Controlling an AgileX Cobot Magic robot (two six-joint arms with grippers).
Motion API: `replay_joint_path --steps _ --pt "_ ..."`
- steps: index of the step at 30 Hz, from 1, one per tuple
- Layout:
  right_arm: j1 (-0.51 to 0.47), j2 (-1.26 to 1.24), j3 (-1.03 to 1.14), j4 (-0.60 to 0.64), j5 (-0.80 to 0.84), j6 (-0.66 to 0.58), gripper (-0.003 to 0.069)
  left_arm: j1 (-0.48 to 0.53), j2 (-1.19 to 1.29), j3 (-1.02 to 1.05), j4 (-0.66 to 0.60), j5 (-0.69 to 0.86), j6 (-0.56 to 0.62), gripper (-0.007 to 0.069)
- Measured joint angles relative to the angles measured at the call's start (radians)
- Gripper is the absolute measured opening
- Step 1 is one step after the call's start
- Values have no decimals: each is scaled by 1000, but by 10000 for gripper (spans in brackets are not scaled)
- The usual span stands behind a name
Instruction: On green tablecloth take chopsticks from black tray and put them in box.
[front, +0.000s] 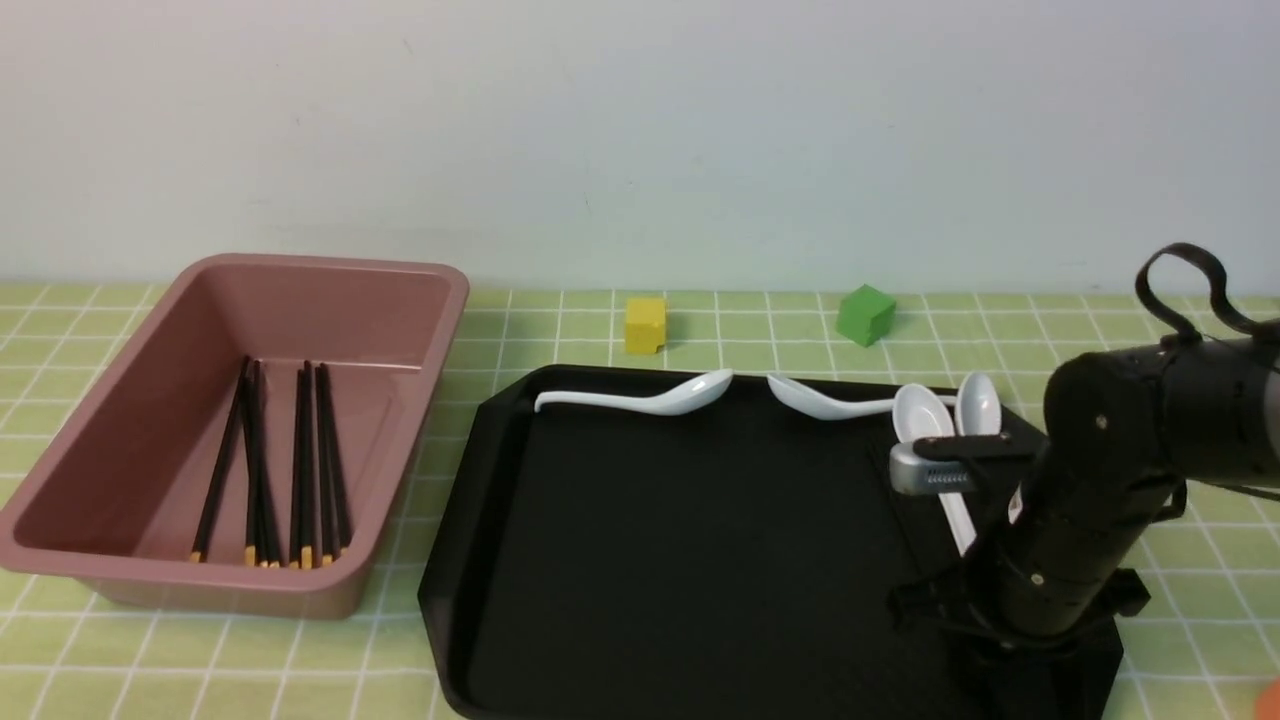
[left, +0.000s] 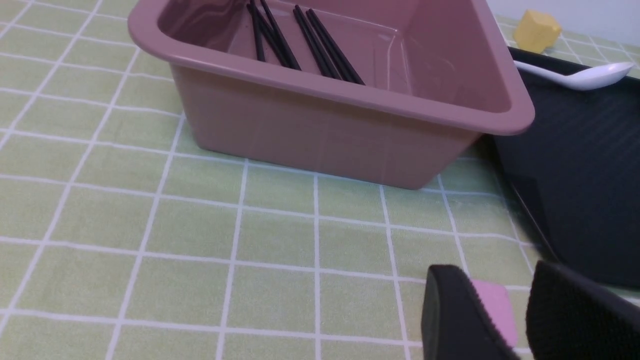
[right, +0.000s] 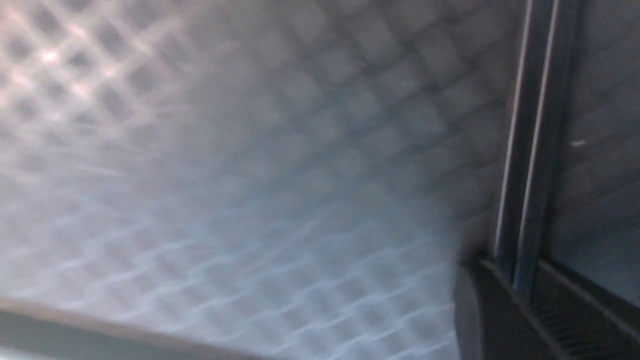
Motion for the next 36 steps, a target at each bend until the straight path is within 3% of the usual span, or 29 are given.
replay_joint_path --steps 10,18,23,30,36 --pt "10 -203 -4 231 88 -22 110 0 0 0 0 0 0 239" --pt "182 -232 -51 433 -45 -172 110 0 0 0 0 0 0 239" --pt "310 -130 -333 517 -52 -267 110 0 0 0 0 0 0 239" --pt "383 150 -762 518 -26 -322 110 0 0 0 0 0 0 239" --pt "436 411 -1040 519 -128 -366 124 0 0 0 0 0 0 239"
